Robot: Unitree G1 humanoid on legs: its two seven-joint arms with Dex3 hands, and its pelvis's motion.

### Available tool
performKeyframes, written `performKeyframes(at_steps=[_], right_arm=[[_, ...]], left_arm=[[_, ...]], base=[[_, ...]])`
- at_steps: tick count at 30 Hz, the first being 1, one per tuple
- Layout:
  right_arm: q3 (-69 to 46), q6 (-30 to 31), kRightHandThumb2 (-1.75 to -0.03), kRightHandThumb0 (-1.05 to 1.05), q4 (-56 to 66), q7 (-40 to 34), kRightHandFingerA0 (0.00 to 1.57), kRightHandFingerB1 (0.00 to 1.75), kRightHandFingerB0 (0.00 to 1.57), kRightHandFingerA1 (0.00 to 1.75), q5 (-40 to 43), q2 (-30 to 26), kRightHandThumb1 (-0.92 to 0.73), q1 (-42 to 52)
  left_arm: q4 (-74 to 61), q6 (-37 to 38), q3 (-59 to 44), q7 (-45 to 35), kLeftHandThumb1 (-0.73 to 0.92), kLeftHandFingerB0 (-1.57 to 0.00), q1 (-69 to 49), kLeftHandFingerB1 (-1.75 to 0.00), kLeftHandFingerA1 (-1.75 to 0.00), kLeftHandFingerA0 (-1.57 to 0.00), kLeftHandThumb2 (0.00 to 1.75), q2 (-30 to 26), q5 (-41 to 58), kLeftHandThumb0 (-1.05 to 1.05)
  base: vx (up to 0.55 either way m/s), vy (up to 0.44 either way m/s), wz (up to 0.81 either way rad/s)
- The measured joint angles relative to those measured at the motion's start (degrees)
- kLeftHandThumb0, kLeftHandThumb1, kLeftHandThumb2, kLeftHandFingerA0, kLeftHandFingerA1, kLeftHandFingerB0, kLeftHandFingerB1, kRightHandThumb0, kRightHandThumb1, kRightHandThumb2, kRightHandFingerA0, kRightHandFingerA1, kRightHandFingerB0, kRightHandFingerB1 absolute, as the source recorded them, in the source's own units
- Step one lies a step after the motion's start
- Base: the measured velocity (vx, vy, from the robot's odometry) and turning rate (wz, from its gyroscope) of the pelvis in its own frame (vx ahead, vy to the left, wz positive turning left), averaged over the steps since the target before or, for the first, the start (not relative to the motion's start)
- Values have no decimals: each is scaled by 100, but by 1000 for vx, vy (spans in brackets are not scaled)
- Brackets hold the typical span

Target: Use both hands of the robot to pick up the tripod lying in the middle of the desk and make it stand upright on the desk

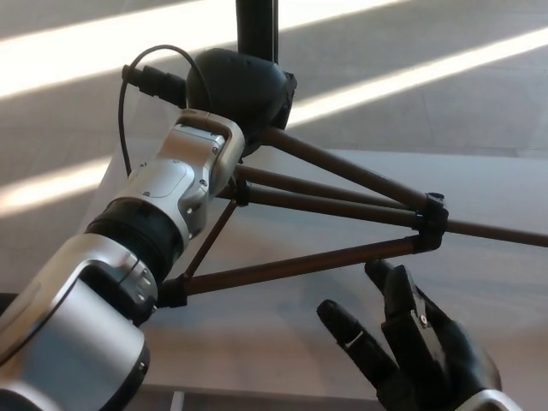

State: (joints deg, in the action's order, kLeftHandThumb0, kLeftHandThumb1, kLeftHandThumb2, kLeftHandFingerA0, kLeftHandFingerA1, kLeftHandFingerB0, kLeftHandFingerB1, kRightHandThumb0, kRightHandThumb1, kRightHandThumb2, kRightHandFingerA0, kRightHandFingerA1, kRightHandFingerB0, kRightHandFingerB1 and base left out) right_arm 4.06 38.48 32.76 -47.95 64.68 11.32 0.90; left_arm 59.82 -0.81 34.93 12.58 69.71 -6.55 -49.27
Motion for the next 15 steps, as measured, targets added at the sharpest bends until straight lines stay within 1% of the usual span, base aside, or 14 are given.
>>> performKeyframes(at_steps=[1, 2, 3, 4, 5, 6, 7, 8, 9, 11, 12, 13, 14, 15], right_arm=[[-75, -17, -62, -59, -122, 23, 41, 44, 46, 72, -28, 1, -74, -98], [-178, -51, -62, -59, -266, 59, 40, 45, 45, 73, -65, 4, -74, -201], [-245, -78, -62, -59, -361, 90, 40, 45, 45, 73, -101, 10, -74, -262], [-324, -109, -62, -58, -477, 134, 40, 46, 46, 73, -138, 20, -74, -337], [-368, -127, -62, -59, -550, 158, 40, 47, 48, 74, -159, 27, -74, -384], [-445, -163, -62, -59, -664, 201, 43, 45, 49, 74, -198, 40, -73, -465], [-507, -196, -62, -60, -776, 233, 41, 45, 47, 75, -251, 41, -74, -559], [-549, -221, -75, -65, -851, 253, 42, 50, 43, 75, -294, 41, -62, -629], [-606, -248, -62, -58, -972, 282, 43, 48, 49, 77, -350, 40, -75, -740], [-728, -315, -62, -58, -1228, 334, 43, 47, 49, 77, -454, 40, -76, -984], [-748, -339, -62, -58, -1306, 350, 44, 46, 47, 78, -504, 40, -76, -1052], [-752, -365, -62, -58, -1375, 376, 43, 47, 46, 78, -566, 40, -75, -1104], [-753, -387, -62, -57, -1448, 399, 41, 48, 47, 76, -617, 43, -75, -1131], [-752, -406, -62, -58, -1503, 416, 40, 49, 46, 77, -660, 45, -75, -1139]], left_arm=[[-31, 1, -7, 11, 55, -78, -3, -128, -168, -92, 94, -1, 1, -16], [-63, 1, -19, 19, 56, -79, -8, -122, -160, -91, 94, -5, 4, -21], [-82, 2, -30, 26, 56, -79, -12, -122, -160, -91, 94, -6, 6, -21], [-106, 2, -40, 28, 59, -79, -17, -104, -142, -90, 92, -11, 5, -20], [-119, 2, -40, 28, 58, -79, -20, -109, -144, -90, 92, -14, 3, -19], [-146, 1, -40, 28, 58, -79, -26, -108, -146, -91, 92, -20, 1, -19], [-177, 0, -40, 28, 59, -79, -34, -106, -142, -91, 89, -30, -1, -19], [-211, 0, -39, 28, 58, -79, -40, -112, -149, -91, 89, -36, -3, -19], [-251, -1, -39, 28, 58, -81, -50, -116, -158, -92, 90, -49, -6, -21], [-315, -1, -40, 28, 58, -81, -64, -118, -162, -95, 89, -69, -8, -19], [-331, -1, -44, 28, 59, -82, -68, -111, -159, -94, 87, -74, -7, -21], [-343, -1, -44, 28, 61, -79, -70, -99, -149, -91, 85, -77, -8, -21], [-356, -4, -44, 28, 62, -79, -70, -100, -152, -90, 84, -82, -9, -21], [-364, -6, -44, 28, 63, -79, -70, -97, -145, -91, 86, -86, -12, -20]], base=[[0, 0, 0], [0, 0, 0], [0, 0, 0], [0, 0, 0], [0, 0, 0], [0, 0, 0], [0, 0, 0], [0, 0, 0], [0, 0, 0], [0, 0, 0], [0, 0, 0], [0, 0, 0], [0, 0, 0], [0, 0, 0]])
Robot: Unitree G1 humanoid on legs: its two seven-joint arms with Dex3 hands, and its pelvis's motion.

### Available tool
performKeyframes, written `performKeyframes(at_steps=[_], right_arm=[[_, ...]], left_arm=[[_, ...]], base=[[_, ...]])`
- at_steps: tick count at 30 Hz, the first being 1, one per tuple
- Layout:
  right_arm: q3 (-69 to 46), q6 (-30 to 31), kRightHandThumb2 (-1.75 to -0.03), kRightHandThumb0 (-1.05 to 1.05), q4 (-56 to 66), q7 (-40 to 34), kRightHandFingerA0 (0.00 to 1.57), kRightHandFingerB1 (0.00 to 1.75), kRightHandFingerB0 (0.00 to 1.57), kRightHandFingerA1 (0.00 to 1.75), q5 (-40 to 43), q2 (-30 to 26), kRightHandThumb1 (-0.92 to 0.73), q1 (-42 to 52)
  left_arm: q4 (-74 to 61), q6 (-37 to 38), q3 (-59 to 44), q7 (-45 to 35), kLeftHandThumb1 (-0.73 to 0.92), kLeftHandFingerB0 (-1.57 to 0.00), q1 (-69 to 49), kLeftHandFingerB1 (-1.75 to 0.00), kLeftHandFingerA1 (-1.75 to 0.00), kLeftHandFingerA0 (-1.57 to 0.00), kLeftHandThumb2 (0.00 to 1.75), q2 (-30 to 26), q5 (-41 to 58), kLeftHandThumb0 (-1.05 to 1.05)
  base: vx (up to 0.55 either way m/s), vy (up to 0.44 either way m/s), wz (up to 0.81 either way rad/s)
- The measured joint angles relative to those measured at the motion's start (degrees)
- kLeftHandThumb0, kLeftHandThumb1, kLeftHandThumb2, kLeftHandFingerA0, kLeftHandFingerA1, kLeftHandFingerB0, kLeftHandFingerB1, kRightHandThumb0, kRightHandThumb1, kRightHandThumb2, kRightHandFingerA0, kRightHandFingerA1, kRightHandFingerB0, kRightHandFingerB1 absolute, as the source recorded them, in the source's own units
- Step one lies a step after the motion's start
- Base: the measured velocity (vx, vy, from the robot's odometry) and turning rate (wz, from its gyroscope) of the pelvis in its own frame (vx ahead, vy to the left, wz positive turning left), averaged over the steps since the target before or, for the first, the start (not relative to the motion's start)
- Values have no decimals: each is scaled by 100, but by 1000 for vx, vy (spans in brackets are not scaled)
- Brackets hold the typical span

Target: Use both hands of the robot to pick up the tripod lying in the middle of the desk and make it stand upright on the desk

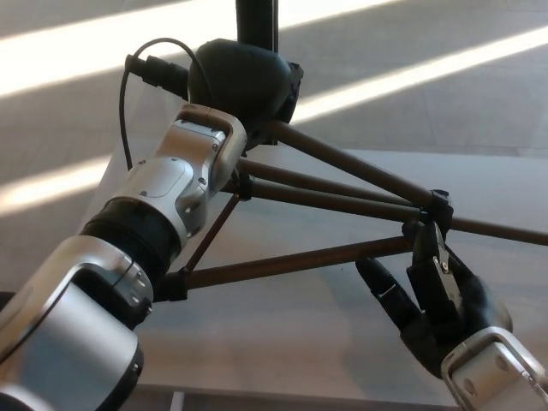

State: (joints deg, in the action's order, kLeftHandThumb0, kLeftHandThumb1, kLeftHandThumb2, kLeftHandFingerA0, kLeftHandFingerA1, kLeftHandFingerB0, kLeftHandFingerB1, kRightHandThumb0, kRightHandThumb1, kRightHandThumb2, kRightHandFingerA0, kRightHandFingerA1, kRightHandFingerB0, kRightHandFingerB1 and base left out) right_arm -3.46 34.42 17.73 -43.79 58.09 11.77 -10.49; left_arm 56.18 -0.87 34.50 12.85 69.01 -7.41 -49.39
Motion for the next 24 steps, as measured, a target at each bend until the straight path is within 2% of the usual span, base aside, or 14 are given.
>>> performKeyframes(at_steps=[2, 3, 4, 6, 7, 9, 12, 14, 15, 17, 18, 19, 22, 24], right_arm=[[-5, -33, -62, -58, -102, 25, 40, 49, 46, 77, -77, 1, -75, -2], [-18, -51, -75, -64, -146, 33, 45, 53, 45, 75, -129, 1, -61, -2], [-16, -68, -62, -59, -179, 39, 44, 48, 49, 77, -165, 3, -73, -1], [-17, -101, -62, -58, -278, 42, 44, 47, 46, 80, -244, 6, -75, 2], [6, -127, -62, -59, -338, 52, 48, 47, 49, 78, -300, 7, -74, 18], [96, -168, -62, -59, -454, 70, 48, 47, 49, 78, -424, 12, -74, 98], [241, -228, -62, -58, -610, 88, 40, 50, 47, 83, -622, 18, -73, 248], [331, -258, -62, -58, -667, 124, 40, 50, 47, 83, -703, 20, -73, 387], [364, -269, -62, -61, -689, 134, 44, 51, 50, 87, -746, 20, -73, 438], [490, -285, -62, -62, -697, 163, 43, 51, 49, 85, -840, 19, -73, 570], [568, -314, -62, -62, -692, 211, 45, 51, 51, 84, -891, 17, -73, 669], [634, -345, -62, -62, -689, 245, 46, 51, 52, 86, -937, 14, -73, 752], [787, -433, -61, -63, -680, 326, 46, 52, 54, 85, -1073, 4, -73, 875], [811, -479, -62, -64, -683, 364, 44, 50, 51, 83, -1119, 1, -73, 896]], left_arm=[[-4, -1, 1, 0, 63, -79, 1, -97, -145, -91, 86, -1, -5, -20], [-3, -1, 2, 0, 63, -79, 1, -96, -143, -91, 85, 1, -10, -19], [-3, 0, 2, 0, 63, -80, 1, -96, -147, -90, 86, 2, -11, -19], [-3, 1, 2, 0, 65, -80, 6, -101, -157, -90, 89, 11, -10, -23], [-1, 0, 2, 0, 60, -78, 12, -114, -164, -90, 89, 17, -10, -21], [3, 2, 1, 0, 60, -78, 41, -114, -164, -90, 89, 23, -10, -21], [18, 3, -2, -1, 63, -79, 163, -94, -140, -90, 90, 22, -10, -23], [31, 3, -3, -3, 63, -79, 261, -94, -140, -90, 90, 14, -10, -23], [36, 3, -4, -3, 61, -76, 304, -87, -136, -92, 91, 10, -9, -23], [43, 3, -14, -10, 60, -81, 367, -90, -141, -90, 95, 8, -7, -21], [62, 3, -24, -14, 58, -79, 410, -85, -134, -93, 94, 7, -4, -20], [77, 4, -24, -23, 58, -81, 447, -95, -144, -91, 96, 10, -4, -19], [126, 6, -28, -31, 57, -80, 515, -94, -145, -91, 94, 28, 2, -21], [156, 7, -28, -31, 56, -81, 546, -98, -153, -90, 98, 54, 6, -22]], base=[[0, 0, 0], [0, 0, 0], [0, 0, 0], [0, 0, 0], [0, 0, 0], [0, 0, 0], [0, 0, 0], [0, 0, 0], [0, 0, 0], [0, 0, 0], [0, 0, 0], [0, 0, 0], [0, 0, 0], [0, 0, 0]])
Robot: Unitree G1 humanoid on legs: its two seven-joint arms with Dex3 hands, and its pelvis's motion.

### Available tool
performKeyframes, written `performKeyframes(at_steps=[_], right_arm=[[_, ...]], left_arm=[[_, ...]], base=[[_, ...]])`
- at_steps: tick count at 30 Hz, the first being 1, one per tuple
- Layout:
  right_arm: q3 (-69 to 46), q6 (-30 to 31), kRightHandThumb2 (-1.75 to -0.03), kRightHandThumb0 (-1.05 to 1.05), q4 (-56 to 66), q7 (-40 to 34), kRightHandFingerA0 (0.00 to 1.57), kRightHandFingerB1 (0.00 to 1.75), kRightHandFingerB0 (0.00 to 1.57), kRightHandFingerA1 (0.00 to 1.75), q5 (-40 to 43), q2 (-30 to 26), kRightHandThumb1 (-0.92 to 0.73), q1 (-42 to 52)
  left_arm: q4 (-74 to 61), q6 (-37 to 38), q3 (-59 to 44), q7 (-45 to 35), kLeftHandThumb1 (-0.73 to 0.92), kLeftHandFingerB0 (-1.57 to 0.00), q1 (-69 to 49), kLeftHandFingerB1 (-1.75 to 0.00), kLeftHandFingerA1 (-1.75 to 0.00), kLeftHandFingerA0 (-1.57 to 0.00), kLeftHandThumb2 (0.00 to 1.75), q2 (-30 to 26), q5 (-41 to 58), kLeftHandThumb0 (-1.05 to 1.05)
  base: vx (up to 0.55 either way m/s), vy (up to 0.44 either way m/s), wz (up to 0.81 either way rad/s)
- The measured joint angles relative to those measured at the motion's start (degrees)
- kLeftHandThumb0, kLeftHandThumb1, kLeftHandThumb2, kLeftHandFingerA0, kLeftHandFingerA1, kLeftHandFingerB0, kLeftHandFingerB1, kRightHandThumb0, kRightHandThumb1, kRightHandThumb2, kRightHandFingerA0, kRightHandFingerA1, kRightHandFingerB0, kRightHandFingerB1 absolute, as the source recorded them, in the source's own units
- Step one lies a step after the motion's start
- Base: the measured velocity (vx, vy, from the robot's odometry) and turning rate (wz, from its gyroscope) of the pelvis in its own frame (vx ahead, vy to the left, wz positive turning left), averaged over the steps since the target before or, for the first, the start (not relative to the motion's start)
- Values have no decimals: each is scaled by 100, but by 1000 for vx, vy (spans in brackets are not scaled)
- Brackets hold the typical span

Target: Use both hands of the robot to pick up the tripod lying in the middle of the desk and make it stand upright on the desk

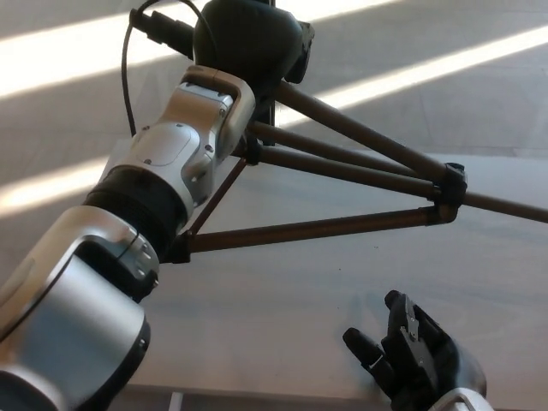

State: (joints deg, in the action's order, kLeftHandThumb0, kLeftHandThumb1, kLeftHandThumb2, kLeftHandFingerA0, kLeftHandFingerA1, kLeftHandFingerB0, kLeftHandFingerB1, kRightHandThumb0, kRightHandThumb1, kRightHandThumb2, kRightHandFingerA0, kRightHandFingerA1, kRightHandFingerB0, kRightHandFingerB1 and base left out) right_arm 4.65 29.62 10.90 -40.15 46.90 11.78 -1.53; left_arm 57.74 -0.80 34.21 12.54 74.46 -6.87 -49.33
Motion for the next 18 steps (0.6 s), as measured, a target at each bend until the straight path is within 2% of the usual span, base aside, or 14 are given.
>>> performKeyframes(at_steps=[1, 2, 5, 6, 7, 9, 10, 11, 12, 13, 16, 17, 18], right_arm=[[-9, -17, -62, -63, -10, 29, 44, 50, 50, 84, -9, 0, -74, -30], [-17, -26, -62, -63, -19, 47, 41, 51, 48, 85, -14, 0, -74, -37], [-99, -71, -62, -65, -90, 103, 42, 49, 49, 83, -14, 1, -73, -103], [-147, -91, -76, -73, -142, 124, 43, 52, 43, 77, -13, 3, -60, -155], [-188, -101, -62, -70, -175, 142, 43, 45, 45, 77, -13, 4, -72, -199], [-281, -112, -62, -76, -251, 170, 31, 37, 31, 63, -13, 9, -72, -305], [-377, -125, -94, -80, -327, 202, 27, 45, 22, 60, -3, 18, -57, -430], [-438, -141, -94, -80, -369, 241, 27, 45, 22, 60, 8, 20, -57, -524], [-516, -160, -94, -81, -404, 291, 18, 41, 12, 56, 31, 20, -58, -627], [-570, -171, -63, -79, -444, 341, 20, 28, 19, 48, 55, 19, -73, -722], [-791, -248, -63, -80, -555, 511, 16, 27, 16, 45, 126, 20, -73, -1079], [-858, -255, -100, -39, -610, 549, 2, 49, 0, 52, 152, 26, -38, -1182], [-924, -259, -100, -38, -663, 582, 2, 49, 0, 53, 180, 40, -39, -1280]], left_arm=[[14, 0, -4, 0, 55, -80, 14, -96, -148, -93, 97, 17, 2, -21], [20, 1, -6, 0, 55, -79, 20, -98, -153, -92, 97, 27, 3, -21], [34, 1, -22, 2, 57, -78, 29, -95, -149, -93, 98, 64, 5, -21], [33, 1, -24, 2, 58, -80, 29, -97, -153, -92, 99, 70, 5, -24], [31, 0, -24, 1, 57, -82, 28, -102, -158, -93, 100, 72, 4, -24], [29, 0, -26, 1, 56, -81, 28, -104, -155, -92, 98, 72, 4, -21], [27, -1, -32, 2, 56, -82, 23, -101, -154, -93, 97, 71, 4, -21], [25, -1, -36, 3, 56, -82, 18, -101, -154, -93, 97, 71, 4, -21], [19, -1, -36, 8, 56, -84, 8, -107, -157, -94, 94, 71, 3, -23], [13, -1, -38, 13, 59, -80, -8, -103, -156, -91, 90, 70, 4, -22], [10, -3, -38, 15, 59, -80, -53, -102, -157, -91, 86, 89, 1, -22], [9, -3, -38, 16, 60, -80, -60, -97, -151, -92, 89, 89, 1, -22], [5, -4, -39, 25, 59, -82, -61, -103, -153, -91, 91, 90, 2, -24]], base=[[0, 0, 0], [0, 0, 0], [0, 0, 0], [0, 0, 0], [0, 0, 0], [0, 0, 0], [0, 0, 0], [0, 0, 0], [0, 0, 0], [0, 0, 0], [0, 0, 0], [0, 0, 0], [0, 0, 0]])
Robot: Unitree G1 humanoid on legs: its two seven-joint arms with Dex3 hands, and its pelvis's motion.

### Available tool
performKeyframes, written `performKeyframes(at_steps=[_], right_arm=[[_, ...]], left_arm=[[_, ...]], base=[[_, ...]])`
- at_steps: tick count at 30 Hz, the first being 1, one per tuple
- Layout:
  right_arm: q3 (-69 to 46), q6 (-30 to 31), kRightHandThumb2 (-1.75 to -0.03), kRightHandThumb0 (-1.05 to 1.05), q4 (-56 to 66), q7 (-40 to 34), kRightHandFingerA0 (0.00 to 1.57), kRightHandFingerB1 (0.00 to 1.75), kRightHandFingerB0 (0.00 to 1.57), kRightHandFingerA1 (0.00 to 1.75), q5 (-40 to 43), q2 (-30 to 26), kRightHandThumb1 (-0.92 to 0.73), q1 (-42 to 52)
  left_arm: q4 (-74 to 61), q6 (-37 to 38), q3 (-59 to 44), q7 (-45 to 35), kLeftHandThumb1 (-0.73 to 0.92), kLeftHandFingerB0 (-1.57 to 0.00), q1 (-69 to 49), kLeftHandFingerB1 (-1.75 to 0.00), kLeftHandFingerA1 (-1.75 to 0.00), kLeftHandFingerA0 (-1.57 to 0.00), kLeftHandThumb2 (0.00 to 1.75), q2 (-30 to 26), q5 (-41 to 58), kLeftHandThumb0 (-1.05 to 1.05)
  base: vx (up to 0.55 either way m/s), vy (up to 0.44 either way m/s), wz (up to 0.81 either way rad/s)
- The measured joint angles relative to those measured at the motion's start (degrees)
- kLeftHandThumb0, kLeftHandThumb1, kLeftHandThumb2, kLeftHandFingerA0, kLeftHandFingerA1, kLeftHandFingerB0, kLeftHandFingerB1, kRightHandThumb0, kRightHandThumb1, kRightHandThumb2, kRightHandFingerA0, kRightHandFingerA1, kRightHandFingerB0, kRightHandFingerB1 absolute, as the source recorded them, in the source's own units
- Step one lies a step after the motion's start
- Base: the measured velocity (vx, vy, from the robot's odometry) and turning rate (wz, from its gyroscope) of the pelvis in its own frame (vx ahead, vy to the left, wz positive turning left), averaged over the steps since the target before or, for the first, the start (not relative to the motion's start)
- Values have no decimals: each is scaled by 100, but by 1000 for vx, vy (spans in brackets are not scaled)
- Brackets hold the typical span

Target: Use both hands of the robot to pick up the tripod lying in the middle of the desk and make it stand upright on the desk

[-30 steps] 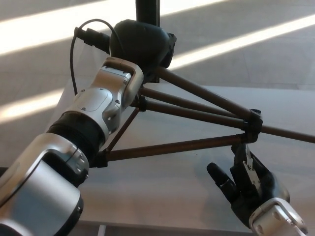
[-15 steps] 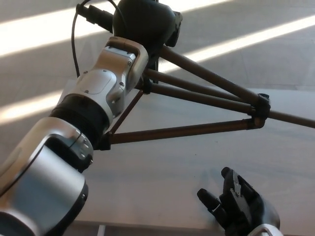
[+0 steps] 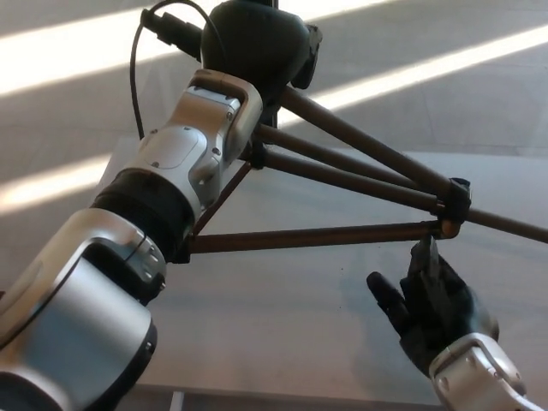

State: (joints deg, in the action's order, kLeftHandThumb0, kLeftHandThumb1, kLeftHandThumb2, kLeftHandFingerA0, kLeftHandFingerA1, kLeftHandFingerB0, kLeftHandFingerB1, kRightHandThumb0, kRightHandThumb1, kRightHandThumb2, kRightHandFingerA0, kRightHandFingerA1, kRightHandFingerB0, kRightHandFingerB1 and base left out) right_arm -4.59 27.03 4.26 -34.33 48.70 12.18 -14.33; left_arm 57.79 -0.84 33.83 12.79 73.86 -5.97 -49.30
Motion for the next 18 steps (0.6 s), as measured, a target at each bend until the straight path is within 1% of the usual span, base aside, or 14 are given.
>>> performKeyframes(at_steps=[1, 2, 3, 4, 5, 8, 9, 10, 11, 12, 13, 14, 15, 18], right_arm=[[-58, -4, -101, -38, -54, 30, 3, 50, 0, 54, 21, 20, -41, -94], [-168, -20, -101, -38, -146, 71, 3, 50, 0, 54, 54, 72, -42, -265], [-234, -27, -91, -87, -189, 91, 5, 39, 7, 52, 72, 116, -58, -360], [-330, -38, -91, -87, -250, 104, 5, 39, 7, 52, 94, 189, -58, -476], [-390, -42, -94, -77, -294, 108, 3, 30, 7, 48, 104, 238, -57, -545], [-410, -18, -95, -84, -408, 158, 3, 27, 9, 45, 101, 270, -59, -590], [-407, -4, -97, -81, -424, 168, 1, 26, 9, 38, 99, 270, -58, -590], [-384, 15, -98, -81, -456, 189, 1, 22, 9, 35, 91, 270, -58, -585], [-353, 36, -99, -77, -506, 210, 0, 21, 2, 34, 83, 269, -56, -583], [-325, 65, -98, -88, -567, 236, 1, 10, 12, 27, 74, 269, -60, -583], [-307, 87, -96, -89, -619, 265, 1, 9, 12, 23, 73, 269, -58, -578], [-289, 115, -96, -90, -677, 308, 0, 8, 11, 23, 74, 270, -57, -564], [-281, 132, -95, -97, -716, 335, 0, 3, 6, 13, 75, 270, -60, -546], [-258, 226, -95, -93, -910, 464, 0, 6, 2, 15, 96, 270, -58, -511]], left_arm=[[-4, -1, -2, 11, 58, -82, 0, -106, -156, -93, 91, 0, 1, -25], [-18, -1, -19, 26, 60, -78, 0, -100, -155, -91, 89, 0, 9, -22], [-22, -1, -28, 33, 58, -81, 0, -106, -159, -91, 89, 0, 10, -22], [-23, -3, -39, 40, 58, -81, 0, -106, -159, -91, 89, 1, 10, -22], [-22, -2, -51, 44, 60, -79, 0, -99, -145, -91, 91, 2, 10, -21], [-20, -1, -60, 42, 59, -80, 0, -95, -148, -91, 91, 12, 10, -20], [-18, -1, -60, 41, 58, -83, 0, -101, -152, -92, 93, 16, 9, -24], [-15, -1, -59, 41, 60, -82, 0, -97, -148, -92, 94, 21, 7, -24], [-14, -1, -59, 40, 59, -79, 0, -95, -148, -92, 93, 26, 5, -21], [-14, -1, -58, 40, 60, -80, 0, -92, -140, -91, 93, 36, 5, -22], [-14, -1, -59, 39, 58, -80, 1, -92, -145, -93, 93, 47, 6, -21], [-13, -1, -59, 37, 59, -81, 1, -91, -138, -92, 93, 56, 6, -22], [-11, -1, -59, 37, 59, -80, 1, -89, -138, -92, 92, 64, 5, -22], [13, -1, -57, 36, 62, -79, 5, -87, -136, -94, 90, 99, 4, -23]], base=[[0, 0, 0], [0, 0, 0], [0, 0, 0], [0, 0, 0], [0, 0, 0], [0, 0, 0], [0, 0, 0], [0, 0, 0], [0, 0, 0], [0, 0, 0], [0, 0, 0], [0, 0, 0], [0, 0, 0], [0, 0, 0]])
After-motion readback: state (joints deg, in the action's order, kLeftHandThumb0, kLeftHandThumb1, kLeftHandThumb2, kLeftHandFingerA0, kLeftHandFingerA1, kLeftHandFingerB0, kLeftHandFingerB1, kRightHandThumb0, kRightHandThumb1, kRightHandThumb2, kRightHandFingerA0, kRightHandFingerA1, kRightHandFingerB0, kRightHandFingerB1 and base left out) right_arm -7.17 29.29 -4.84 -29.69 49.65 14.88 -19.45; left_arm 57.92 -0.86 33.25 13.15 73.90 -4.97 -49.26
